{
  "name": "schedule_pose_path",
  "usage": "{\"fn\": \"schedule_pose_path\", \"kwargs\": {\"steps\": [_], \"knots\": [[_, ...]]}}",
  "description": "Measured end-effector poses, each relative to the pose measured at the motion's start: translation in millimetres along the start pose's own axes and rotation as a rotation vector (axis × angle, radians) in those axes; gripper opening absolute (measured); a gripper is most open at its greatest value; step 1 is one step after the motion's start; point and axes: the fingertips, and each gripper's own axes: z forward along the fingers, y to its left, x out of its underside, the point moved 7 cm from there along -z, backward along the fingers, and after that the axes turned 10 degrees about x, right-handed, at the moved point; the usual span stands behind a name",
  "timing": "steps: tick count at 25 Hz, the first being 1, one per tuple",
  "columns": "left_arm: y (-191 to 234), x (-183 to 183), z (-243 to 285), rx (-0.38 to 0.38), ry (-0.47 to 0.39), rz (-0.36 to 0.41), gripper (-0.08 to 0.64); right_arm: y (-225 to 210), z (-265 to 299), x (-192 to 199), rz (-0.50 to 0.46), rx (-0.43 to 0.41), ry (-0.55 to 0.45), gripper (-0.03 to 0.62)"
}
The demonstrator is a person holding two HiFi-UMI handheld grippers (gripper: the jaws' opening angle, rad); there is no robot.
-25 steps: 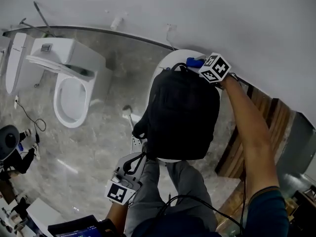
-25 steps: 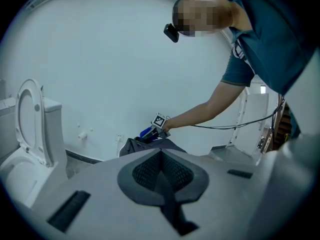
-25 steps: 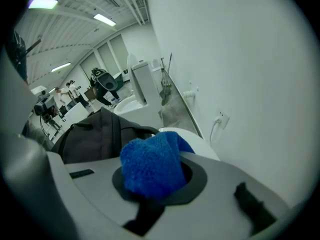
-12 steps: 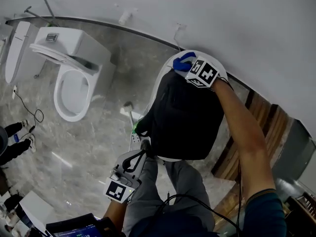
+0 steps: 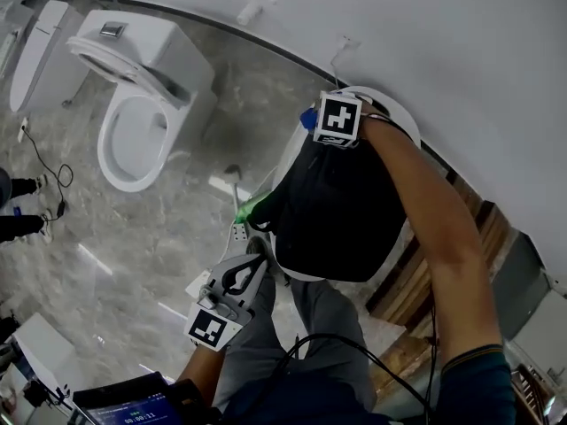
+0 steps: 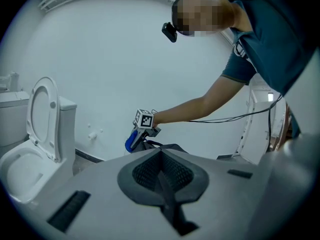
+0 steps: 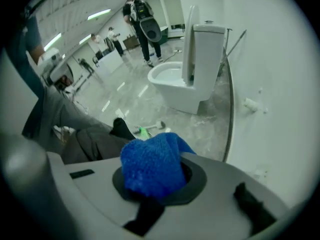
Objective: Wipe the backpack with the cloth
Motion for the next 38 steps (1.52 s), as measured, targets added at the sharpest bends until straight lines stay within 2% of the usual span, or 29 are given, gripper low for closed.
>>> {"fn": "schedule_pose_path", "kwargs": {"steps": [2, 3, 7, 10, 14, 16, 19, 22, 25, 27, 30, 33, 35, 38], "knots": [[3, 0, -7, -0.011, -0.005, -0.008, 0.003, 16, 2, -17, 0.066, -0.135, -0.039, 0.02], [5, 0, -11, -0.017, -0.01, -0.009, 0.003, 27, 7, -23, 0.06, -0.18, -0.023, 0.02], [9, 5, -25, -0.049, -0.034, -0.009, 0.003, 58, 31, -36, -0.133, -0.173, 0.124, 0.02], [12, 9, -37, -0.086, -0.058, -0.013, 0.003, 86, 39, -48, -0.342, -0.181, 0.208, 0.02], [18, 7, -63, -0.15, -0.084, -0.03, 0.003, 157, 53, -55, -0.547, -0.308, 0.342, 0.02], [23, 7, -78, -0.173, -0.091, -0.023, 0.003, 200, 64, -59, -0.612, -0.359, 0.366, 0.02], [27, 8, -95, -0.211, -0.105, -0.01, 0.003, 264, 78, -63, -0.612, -0.454, 0.331, 0.02], [26, 8, -102, -0.238, -0.119, 0.023, 0.003, 314, 90, -58, -0.652, -0.466, 0.343, 0.02], [28, 7, -100, -0.233, -0.128, 0.056, 0.003, 348, 92, -54, -0.716, -0.478, 0.351, 0.02], [31, 4, -95, -0.223, -0.14, 0.059, 0.003, 352, 89, -55, -0.727, -0.458, 0.333, 0.02], [28, -1, -86, -0.203, -0.159, 0.055, 0.003, 332, 79, -61, -0.642, -0.451, 0.336, 0.02], [22, 2, -82, -0.186, -0.146, 0.05, 0.003, 302, 73, -63, -0.566, -0.389, 0.384, 0.02], [21, 6, -84, -0.186, -0.131, 0.041, 0.003, 296, 71, -65, -0.559, -0.372, 0.404, 0.02], [25, 8, -88, -0.193, -0.125, 0.042, 0.003, 320, 75, -67, -0.594, -0.405, 0.411, 0.02]]}}
